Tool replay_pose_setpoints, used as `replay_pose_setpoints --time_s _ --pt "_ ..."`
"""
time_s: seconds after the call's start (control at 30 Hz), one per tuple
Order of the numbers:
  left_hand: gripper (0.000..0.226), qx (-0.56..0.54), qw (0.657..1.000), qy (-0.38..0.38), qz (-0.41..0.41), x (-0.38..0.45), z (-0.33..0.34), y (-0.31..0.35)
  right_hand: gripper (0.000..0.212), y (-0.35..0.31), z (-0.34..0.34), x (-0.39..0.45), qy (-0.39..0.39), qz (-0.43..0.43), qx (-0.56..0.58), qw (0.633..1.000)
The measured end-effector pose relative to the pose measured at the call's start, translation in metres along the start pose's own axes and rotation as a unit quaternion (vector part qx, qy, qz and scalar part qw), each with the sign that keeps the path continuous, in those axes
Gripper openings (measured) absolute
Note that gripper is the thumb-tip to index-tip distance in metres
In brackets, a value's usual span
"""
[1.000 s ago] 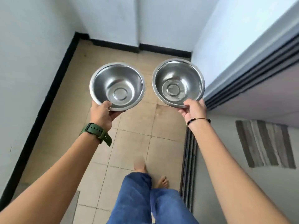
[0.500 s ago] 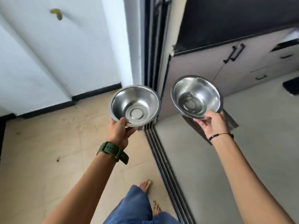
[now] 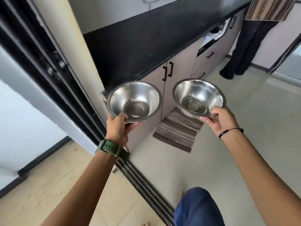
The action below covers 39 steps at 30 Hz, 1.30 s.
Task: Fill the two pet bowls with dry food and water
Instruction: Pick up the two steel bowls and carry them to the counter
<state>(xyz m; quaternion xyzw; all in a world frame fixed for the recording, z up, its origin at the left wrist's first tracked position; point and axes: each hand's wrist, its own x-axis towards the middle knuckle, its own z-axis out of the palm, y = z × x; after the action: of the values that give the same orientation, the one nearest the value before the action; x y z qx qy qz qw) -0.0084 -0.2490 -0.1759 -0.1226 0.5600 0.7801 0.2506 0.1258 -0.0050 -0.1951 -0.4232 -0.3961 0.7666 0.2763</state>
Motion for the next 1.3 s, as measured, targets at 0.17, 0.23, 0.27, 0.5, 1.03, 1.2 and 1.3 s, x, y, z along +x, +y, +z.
replay_pose_setpoints --time_s 0.17,0.23,0.27,0.5,1.03,1.2,1.3 --pt "0.032 -0.017 1.000 0.010 0.025 0.051 0.079 0.004 0.023 -0.046 0.000 0.085 -0.037 0.003 -0.007 0.999" --pt "0.035 -0.027 0.998 0.018 0.047 0.070 0.113 0.005 0.024 -0.071 0.004 0.124 -0.061 0.007 -0.015 0.998" --pt "0.037 -0.031 0.998 0.027 0.053 0.078 0.131 0.005 0.023 -0.085 0.006 0.143 -0.072 0.010 -0.021 0.997" --pt "0.043 -0.078 0.990 0.101 0.067 0.127 0.217 0.019 0.021 -0.166 0.032 0.254 -0.124 0.017 -0.065 0.990" --pt "0.043 -0.129 0.960 0.205 0.141 0.274 0.275 0.086 0.025 -0.215 0.205 0.444 -0.258 0.062 -0.114 0.957" --pt "0.044 -0.147 0.943 0.260 0.148 0.328 0.279 0.114 0.028 -0.224 0.270 0.489 -0.290 0.079 -0.126 0.945" --pt "0.043 -0.145 0.934 0.294 0.141 0.358 0.282 0.128 0.038 -0.222 0.304 0.518 -0.292 0.095 -0.121 0.944"
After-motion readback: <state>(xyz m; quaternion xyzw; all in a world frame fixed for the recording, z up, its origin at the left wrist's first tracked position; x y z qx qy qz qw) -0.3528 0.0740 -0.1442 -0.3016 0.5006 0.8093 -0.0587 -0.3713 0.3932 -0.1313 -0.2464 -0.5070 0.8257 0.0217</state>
